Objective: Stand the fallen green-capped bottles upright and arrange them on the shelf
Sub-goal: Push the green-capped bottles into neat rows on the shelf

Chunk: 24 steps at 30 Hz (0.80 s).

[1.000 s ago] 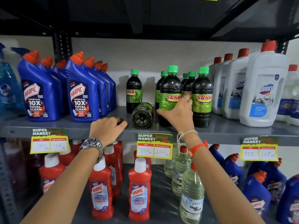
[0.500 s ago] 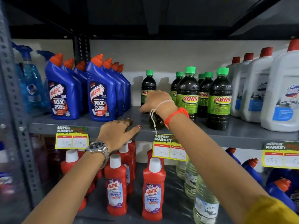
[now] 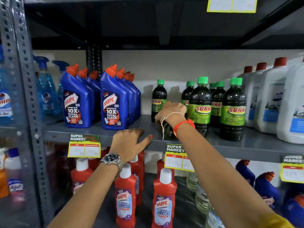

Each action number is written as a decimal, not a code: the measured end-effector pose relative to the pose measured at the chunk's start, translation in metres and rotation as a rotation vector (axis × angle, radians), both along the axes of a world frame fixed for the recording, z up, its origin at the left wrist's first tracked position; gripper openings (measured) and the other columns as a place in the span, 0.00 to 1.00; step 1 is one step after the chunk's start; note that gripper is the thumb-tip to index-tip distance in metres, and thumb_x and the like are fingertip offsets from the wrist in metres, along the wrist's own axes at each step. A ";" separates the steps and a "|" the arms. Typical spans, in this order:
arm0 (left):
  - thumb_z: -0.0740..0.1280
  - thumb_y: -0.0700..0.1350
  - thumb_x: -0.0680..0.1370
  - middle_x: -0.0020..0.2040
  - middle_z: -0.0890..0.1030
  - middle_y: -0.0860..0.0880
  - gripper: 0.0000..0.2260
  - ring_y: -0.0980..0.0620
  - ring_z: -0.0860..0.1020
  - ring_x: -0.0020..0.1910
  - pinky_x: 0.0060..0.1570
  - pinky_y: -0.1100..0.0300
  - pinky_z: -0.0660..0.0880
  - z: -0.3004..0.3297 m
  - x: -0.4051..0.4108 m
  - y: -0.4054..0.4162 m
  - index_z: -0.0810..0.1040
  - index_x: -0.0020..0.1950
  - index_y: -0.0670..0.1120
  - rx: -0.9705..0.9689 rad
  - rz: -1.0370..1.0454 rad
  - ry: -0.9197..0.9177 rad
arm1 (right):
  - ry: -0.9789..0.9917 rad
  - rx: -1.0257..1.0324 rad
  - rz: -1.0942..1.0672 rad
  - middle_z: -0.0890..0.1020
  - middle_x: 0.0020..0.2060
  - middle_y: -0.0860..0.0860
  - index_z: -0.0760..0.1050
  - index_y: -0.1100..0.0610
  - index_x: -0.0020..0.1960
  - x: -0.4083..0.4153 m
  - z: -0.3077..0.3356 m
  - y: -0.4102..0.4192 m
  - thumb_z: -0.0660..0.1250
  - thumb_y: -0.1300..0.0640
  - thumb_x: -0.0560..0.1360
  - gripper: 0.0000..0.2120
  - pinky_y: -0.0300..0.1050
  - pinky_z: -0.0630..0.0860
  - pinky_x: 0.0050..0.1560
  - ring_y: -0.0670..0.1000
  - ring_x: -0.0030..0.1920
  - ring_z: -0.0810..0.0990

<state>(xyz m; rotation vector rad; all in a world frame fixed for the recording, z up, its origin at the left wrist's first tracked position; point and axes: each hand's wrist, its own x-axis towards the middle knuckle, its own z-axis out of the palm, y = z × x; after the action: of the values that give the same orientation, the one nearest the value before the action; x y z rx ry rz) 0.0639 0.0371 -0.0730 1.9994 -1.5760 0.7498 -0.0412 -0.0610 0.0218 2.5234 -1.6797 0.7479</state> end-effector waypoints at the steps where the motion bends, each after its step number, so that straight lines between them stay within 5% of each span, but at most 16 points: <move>1: 0.46 0.67 0.69 0.53 0.83 0.51 0.31 0.49 0.80 0.49 0.39 0.60 0.65 0.000 0.000 0.000 0.76 0.60 0.52 0.003 0.001 -0.001 | -0.016 -0.043 -0.023 0.79 0.57 0.56 0.69 0.63 0.65 -0.001 0.002 0.002 0.70 0.47 0.67 0.32 0.47 0.75 0.49 0.59 0.60 0.77; 6: 0.45 0.66 0.69 0.58 0.82 0.52 0.32 0.51 0.79 0.53 0.45 0.59 0.68 -0.001 -0.001 0.001 0.75 0.62 0.52 0.005 -0.009 0.027 | -0.536 -0.245 0.151 0.81 0.52 0.58 0.65 0.61 0.65 -0.008 -0.005 0.004 0.74 0.49 0.61 0.37 0.47 0.72 0.44 0.61 0.53 0.81; 11: 0.44 0.67 0.68 0.62 0.79 0.53 0.34 0.52 0.78 0.56 0.51 0.59 0.69 0.000 -0.004 0.000 0.75 0.63 0.52 -0.004 0.008 0.035 | -0.857 -0.271 0.358 0.79 0.55 0.56 0.62 0.57 0.68 -0.005 -0.005 0.002 0.76 0.51 0.58 0.42 0.50 0.74 0.57 0.56 0.56 0.79; 21: 0.45 0.66 0.69 0.59 0.81 0.51 0.34 0.50 0.80 0.52 0.46 0.59 0.67 -0.001 -0.003 0.000 0.77 0.61 0.51 -0.014 0.019 0.019 | -0.826 -0.191 0.468 0.73 0.61 0.56 0.59 0.57 0.68 -0.004 -0.031 -0.003 0.78 0.55 0.58 0.44 0.45 0.70 0.58 0.56 0.61 0.74; 24: 0.45 0.67 0.69 0.60 0.81 0.52 0.34 0.51 0.80 0.53 0.48 0.59 0.69 -0.001 -0.005 0.001 0.76 0.61 0.51 -0.013 0.021 0.020 | -0.774 -0.175 0.399 0.67 0.66 0.60 0.55 0.61 0.71 -0.007 -0.033 0.001 0.79 0.48 0.58 0.51 0.46 0.68 0.63 0.59 0.66 0.69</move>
<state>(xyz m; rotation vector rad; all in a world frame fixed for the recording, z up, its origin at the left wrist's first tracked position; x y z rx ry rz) 0.0592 0.0380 -0.0739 2.0112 -1.5374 0.7431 -0.0486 -0.0601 -0.0113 2.6274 -1.1073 2.0020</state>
